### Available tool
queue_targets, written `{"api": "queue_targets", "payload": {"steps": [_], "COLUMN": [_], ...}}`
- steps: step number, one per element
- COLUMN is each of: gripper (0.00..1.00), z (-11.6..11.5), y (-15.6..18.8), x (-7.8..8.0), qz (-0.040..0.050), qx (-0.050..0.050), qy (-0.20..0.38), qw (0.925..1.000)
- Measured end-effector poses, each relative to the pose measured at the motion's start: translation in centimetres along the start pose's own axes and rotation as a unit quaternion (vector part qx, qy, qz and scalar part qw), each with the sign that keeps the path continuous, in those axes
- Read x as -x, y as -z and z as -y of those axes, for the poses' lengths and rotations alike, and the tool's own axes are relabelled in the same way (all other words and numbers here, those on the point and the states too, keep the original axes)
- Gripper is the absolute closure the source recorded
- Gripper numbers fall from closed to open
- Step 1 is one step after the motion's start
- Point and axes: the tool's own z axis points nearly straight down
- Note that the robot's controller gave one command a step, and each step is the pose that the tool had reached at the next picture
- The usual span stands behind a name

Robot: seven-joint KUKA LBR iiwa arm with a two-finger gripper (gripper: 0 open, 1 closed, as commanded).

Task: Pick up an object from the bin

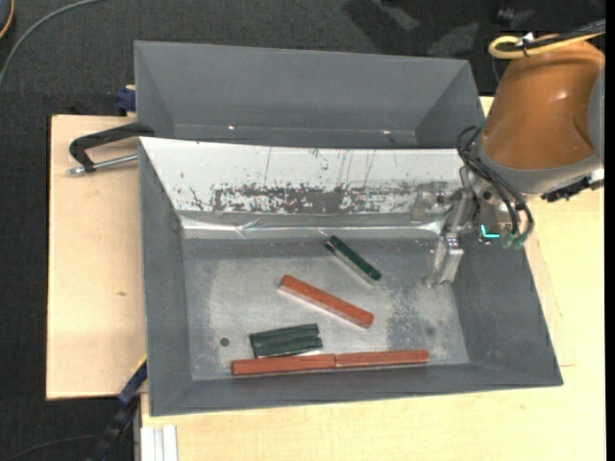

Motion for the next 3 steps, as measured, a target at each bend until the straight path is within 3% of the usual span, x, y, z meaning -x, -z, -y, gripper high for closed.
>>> {"api": "queue_targets", "payload": {"steps": [1, 2, 3], "gripper": [0.0, 0.0, 1.0], "z": [-1.6, -7.8, -7.5], "y": [-14.1, -14.4, -14.4], "x": [0.0, 4.4, 4.4], "qz": [-0.0002, 0.0058, 0.0057], "qx": [0.001, 0.002, 0.0], "qy": [-0.031, -0.157, -0.158], "qw": [0.9995, 0.9876, 0.9874]}}
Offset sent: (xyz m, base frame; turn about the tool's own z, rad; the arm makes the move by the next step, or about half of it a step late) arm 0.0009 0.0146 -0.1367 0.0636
